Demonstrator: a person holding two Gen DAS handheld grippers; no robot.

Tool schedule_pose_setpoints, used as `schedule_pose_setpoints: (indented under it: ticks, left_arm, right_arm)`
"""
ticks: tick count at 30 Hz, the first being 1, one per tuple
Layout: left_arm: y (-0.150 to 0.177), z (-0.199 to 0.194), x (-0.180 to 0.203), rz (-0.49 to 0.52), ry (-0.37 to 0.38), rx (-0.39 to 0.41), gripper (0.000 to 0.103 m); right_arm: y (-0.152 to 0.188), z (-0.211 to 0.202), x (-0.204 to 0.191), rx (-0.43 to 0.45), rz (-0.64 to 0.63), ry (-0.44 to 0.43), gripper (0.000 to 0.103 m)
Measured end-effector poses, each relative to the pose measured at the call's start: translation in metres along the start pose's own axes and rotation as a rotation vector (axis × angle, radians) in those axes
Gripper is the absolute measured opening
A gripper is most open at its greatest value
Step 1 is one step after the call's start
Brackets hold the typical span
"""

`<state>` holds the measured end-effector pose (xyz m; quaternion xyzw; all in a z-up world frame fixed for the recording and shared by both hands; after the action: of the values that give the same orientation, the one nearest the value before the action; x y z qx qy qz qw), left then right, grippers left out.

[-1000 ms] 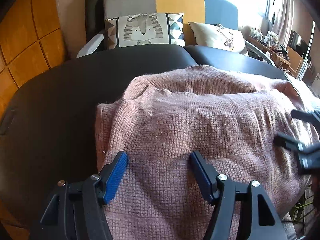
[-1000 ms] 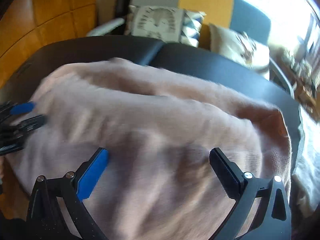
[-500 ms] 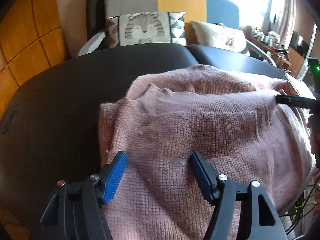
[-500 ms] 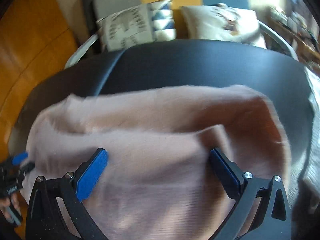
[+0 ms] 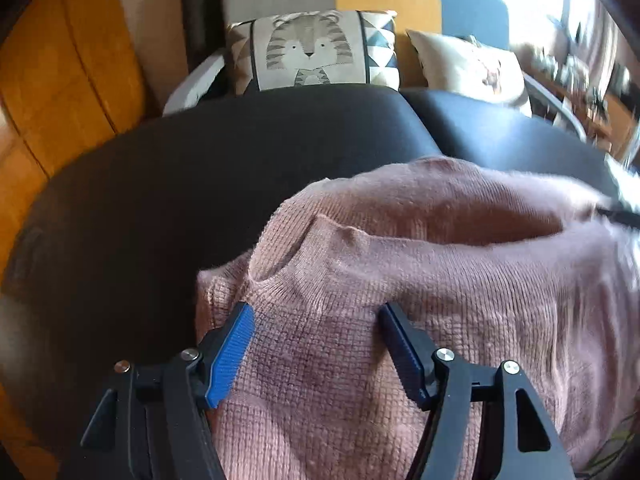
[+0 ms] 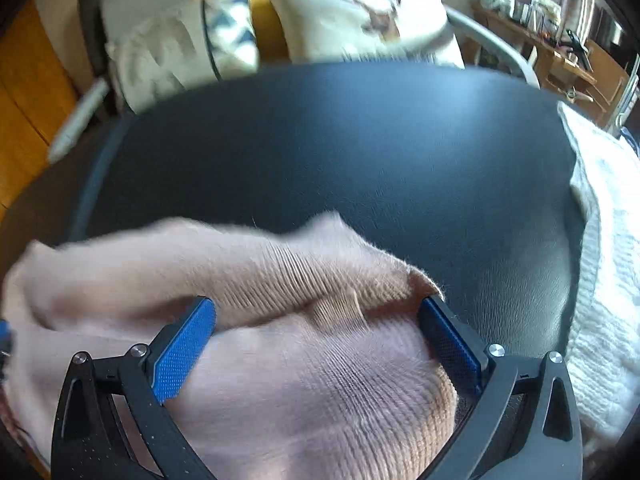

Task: Fold clothes

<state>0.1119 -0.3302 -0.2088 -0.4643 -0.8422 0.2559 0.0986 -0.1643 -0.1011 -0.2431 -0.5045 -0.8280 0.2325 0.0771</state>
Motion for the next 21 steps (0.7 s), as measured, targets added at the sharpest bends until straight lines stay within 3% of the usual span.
schedule_pose_setpoints:
  ticks: [6,12,17,21]
  left_arm:
    - [-0.003,-0.007,-0.004,-0.026,0.015,0.001,0.067]
    - [-0.023,-0.026,-0.007,-0.064,-0.007,0.064,0.067]
    - [-0.025,-0.009,-0.006,-0.035,-0.050,0.021,0.067]
    - [-0.013,0.012,-0.021,-0.068,-0.046,-0.036,0.068]
  right_arm:
    - [0.000,-0.004,-0.009,0.032,-0.018,0.021,0.103]
    - [-0.008,-0.051,-0.041,0.173,-0.020,-0.068,0.103]
    - [0.001,-0.025,-0.098,0.079,-0.126,-0.093,0.103]
    - [0.017,0.006,-0.099,-0.022,-0.125,-0.052,0.103]
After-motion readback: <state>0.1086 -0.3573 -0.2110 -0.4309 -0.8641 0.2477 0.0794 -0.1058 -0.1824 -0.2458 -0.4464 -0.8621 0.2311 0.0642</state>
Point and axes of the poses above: each gripper's, at about its wrist camera, not at the fingertips, and z roughly the way its jaws point, x to its right, y to its underside, the point moved 1 cm from there along z, roughly the way its jaws point, and after that the axes turned 6 degrees about z, right-handed, at the moved point
